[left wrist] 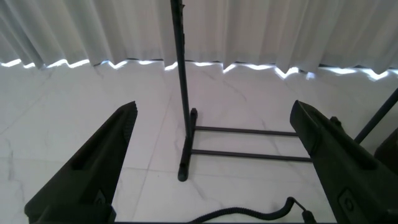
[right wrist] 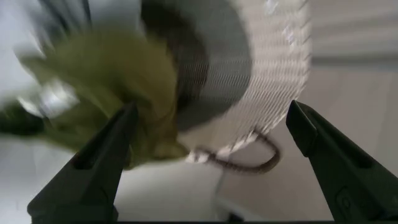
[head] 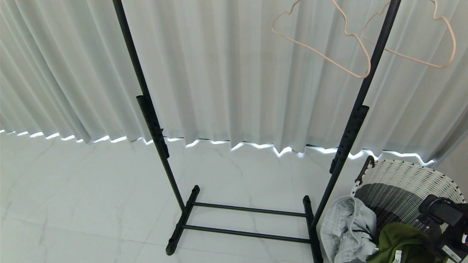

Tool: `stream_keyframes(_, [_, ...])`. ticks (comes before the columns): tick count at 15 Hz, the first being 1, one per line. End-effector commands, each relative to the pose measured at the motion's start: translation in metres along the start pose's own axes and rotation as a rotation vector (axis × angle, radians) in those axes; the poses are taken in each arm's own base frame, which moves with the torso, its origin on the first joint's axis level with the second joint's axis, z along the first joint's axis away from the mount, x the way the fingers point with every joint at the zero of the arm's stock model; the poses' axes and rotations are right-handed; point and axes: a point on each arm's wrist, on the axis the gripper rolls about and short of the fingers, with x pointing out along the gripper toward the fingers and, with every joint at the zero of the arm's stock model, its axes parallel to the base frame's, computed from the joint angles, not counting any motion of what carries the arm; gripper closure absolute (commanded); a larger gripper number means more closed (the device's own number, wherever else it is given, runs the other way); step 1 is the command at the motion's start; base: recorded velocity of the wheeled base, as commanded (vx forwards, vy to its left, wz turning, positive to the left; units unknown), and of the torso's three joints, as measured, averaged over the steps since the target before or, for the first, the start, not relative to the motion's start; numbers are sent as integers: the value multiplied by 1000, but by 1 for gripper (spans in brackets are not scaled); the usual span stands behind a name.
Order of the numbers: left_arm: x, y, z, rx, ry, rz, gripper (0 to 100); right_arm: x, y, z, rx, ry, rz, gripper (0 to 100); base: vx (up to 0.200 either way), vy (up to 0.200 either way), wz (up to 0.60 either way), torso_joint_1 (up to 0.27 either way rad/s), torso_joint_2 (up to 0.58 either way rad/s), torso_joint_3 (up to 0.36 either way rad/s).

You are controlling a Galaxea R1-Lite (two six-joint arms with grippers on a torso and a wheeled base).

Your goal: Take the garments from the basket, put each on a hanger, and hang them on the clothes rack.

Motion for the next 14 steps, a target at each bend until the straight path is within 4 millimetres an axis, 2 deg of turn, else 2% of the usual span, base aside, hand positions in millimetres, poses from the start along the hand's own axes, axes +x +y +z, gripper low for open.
stream_keyframes(1, [0, 0, 0, 0, 0, 1, 0, 26, 7, -23, 2, 136, 93, 0, 0, 0, 0, 0, 0, 0])
stream_keyframes(4, [0, 0, 0, 0, 0, -1, 0, 32, 7, -25, 3, 148, 103, 0, 0, 0, 0, 0, 0, 0])
stream_keyframes(6, [0, 0, 0, 0, 0, -1, 0, 33, 2, -21, 1, 89, 96, 0, 0, 0, 0, 0, 0, 0])
stream_keyframes(10, [0, 0, 0, 0, 0, -1, 0, 22, 18, -26, -24, 90, 157, 0, 0, 0, 0, 0, 0, 0])
stream_keyframes(14, [0, 0, 0, 0, 0, -1, 0, 25, 19, -27, -16, 96, 168, 0, 0, 0, 0, 0, 0, 0])
